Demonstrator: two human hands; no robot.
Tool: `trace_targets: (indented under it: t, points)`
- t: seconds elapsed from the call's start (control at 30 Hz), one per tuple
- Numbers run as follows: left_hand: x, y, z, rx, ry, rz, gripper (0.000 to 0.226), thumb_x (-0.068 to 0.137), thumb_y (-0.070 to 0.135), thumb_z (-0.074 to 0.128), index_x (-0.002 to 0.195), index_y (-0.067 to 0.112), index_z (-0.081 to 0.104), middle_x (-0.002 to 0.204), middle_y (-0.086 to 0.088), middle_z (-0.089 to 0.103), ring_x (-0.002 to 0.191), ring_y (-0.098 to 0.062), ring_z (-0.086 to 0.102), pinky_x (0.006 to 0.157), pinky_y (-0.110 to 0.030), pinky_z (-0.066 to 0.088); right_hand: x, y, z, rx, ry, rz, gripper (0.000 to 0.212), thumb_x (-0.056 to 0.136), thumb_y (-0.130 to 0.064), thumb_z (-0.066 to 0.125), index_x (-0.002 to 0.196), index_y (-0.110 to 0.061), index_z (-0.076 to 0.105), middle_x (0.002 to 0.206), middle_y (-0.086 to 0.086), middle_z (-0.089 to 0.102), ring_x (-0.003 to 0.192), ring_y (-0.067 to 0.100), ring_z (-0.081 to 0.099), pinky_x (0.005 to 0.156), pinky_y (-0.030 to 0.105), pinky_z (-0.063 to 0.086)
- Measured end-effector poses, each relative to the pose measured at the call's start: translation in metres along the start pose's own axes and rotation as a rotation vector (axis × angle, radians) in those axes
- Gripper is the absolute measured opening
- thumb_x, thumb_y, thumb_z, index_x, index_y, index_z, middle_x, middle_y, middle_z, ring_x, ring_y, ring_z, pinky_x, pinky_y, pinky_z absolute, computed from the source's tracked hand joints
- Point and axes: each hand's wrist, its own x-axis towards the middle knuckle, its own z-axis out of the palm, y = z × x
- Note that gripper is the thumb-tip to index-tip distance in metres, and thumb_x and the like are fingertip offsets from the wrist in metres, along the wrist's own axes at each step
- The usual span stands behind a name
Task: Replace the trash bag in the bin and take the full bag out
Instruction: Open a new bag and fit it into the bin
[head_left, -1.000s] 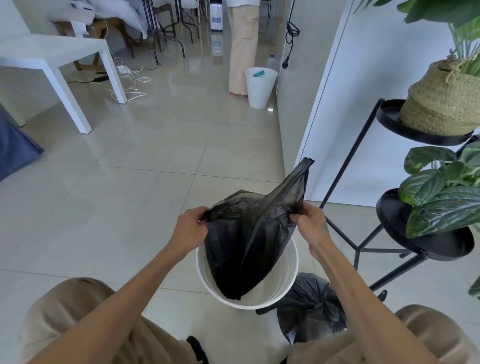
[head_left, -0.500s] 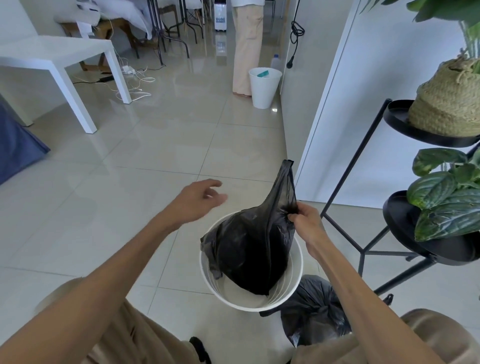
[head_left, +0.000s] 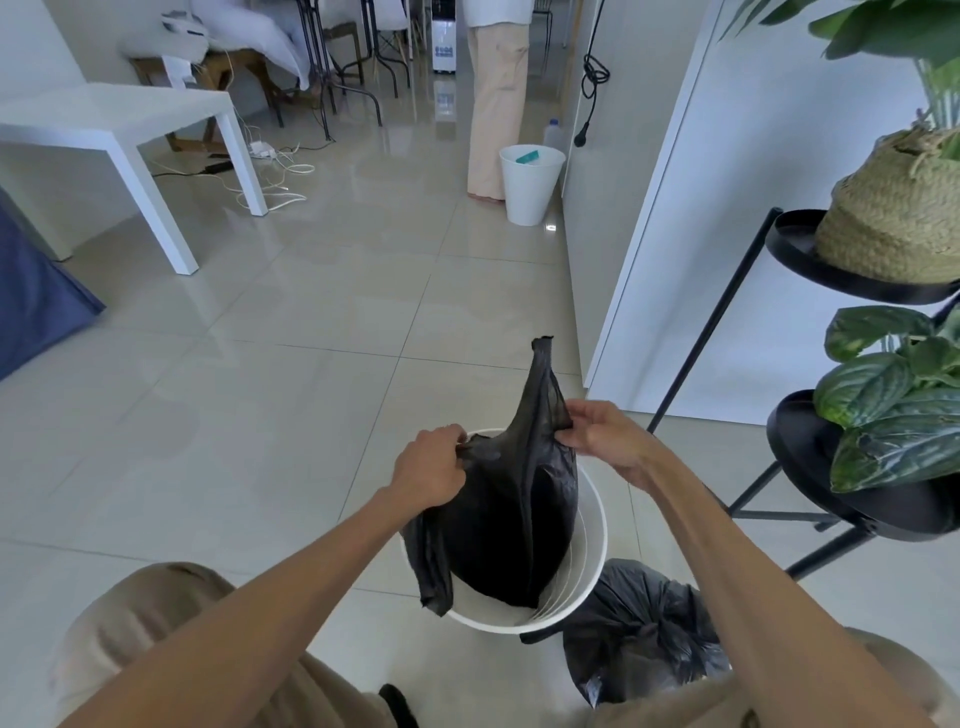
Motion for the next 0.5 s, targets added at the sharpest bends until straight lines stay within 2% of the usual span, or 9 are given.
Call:
trace_targets:
  t: [0.1,0.17,0.2,0.27,0.33,0.4,0.47,0.5]
  points:
    - [-0.003,0.004,0.001,-0.038,0.031,-0.039,0.03,0.093,0.02,0.059,0.123,0.019,0.062,0.115,-0.007,0.068,0.101,-0.03,0.064,0.082,-0.04,0.056,0.0,0.004,0.022,0.025,0.57,-0.042,0.047,0.093,-0.022,0.067,0.137,-0.02,0.05,0.119,-0.004,0.059,0.107,0.019,0.06,0.083,0.025,0.045]
    - [-0.004,0.005,0.004,-0.072,0.043,-0.069,0.035,0.092,0.02,0.061,0.128,0.019,0.06,0.117,-0.009,0.068,0.1,-0.03,0.065,0.079,-0.037,0.055,-0.017,0.011,0.041,0.165,0.821,-0.095,0.033,0.097,-0.031,0.06,0.127,-0.02,0.053,0.103,-0.005,0.06,0.093,0.018,0.062,0.072,0.022,0.044]
    - [-0.005,0.006,0.005,-0.09,0.05,-0.08,0.037,0.092,0.021,0.061,0.129,0.019,0.059,0.117,-0.009,0.067,0.1,-0.031,0.065,0.079,-0.037,0.055,-0.025,0.019,0.05,0.193,0.876,-0.116,0.023,0.098,-0.034,0.056,0.116,-0.019,0.057,0.094,-0.005,0.06,0.088,0.019,0.063,0.071,0.023,0.045]
    - [-0.007,0.006,0.01,-0.144,0.057,-0.095,0.041,0.09,0.024,0.062,0.131,0.02,0.057,0.116,-0.01,0.067,0.1,-0.032,0.065,0.081,-0.04,0.056,-0.039,0.037,0.069,0.175,0.811,-0.103,0.024,0.1,-0.038,0.051,0.093,-0.017,0.061,0.078,-0.001,0.064,0.074,0.019,0.064,0.068,0.03,0.05]
    - [-0.011,0.008,0.018,-0.202,0.052,-0.079,0.046,0.088,0.025,0.064,0.133,0.021,0.054,0.114,-0.009,0.068,0.099,-0.031,0.065,0.083,-0.042,0.056,-0.046,0.047,0.081,0.149,0.569,-0.051,0.033,0.101,-0.039,0.052,0.084,-0.014,0.064,0.068,0.003,0.068,0.061,0.016,0.063,0.063,0.032,0.053]
    - [-0.018,0.01,0.024,-0.244,0.054,-0.022,0.053,0.085,0.026,0.068,0.136,0.021,0.052,0.11,-0.007,0.069,0.098,-0.027,0.065,0.085,-0.038,0.055,-0.039,0.049,0.082,0.15,0.371,-0.008,0.026,0.1,-0.034,0.055,0.094,-0.012,0.066,0.082,0.006,0.073,0.068,0.016,0.067,0.064,0.03,0.057]
    - [-0.028,0.012,0.028,-0.291,0.028,0.052,0.065,0.083,0.026,0.075,0.142,0.022,0.047,0.096,-0.001,0.065,0.089,-0.02,0.063,0.08,-0.03,0.05,-0.029,0.048,0.076,0.137,0.316,0.019,0.022,0.101,-0.029,0.054,0.114,-0.013,0.062,0.106,0.008,0.071,0.087,0.019,0.07,0.075,0.032,0.06]
    - [-0.033,0.012,0.029,-0.325,-0.009,0.085,0.073,0.082,0.026,0.077,0.146,0.025,0.042,0.089,0.002,0.062,0.082,-0.016,0.061,0.074,-0.024,0.046,-0.024,0.048,0.073,0.127,0.308,0.026,0.027,0.102,-0.028,0.053,0.125,-0.015,0.057,0.116,0.007,0.067,0.096,0.021,0.069,0.082,0.037,0.06]
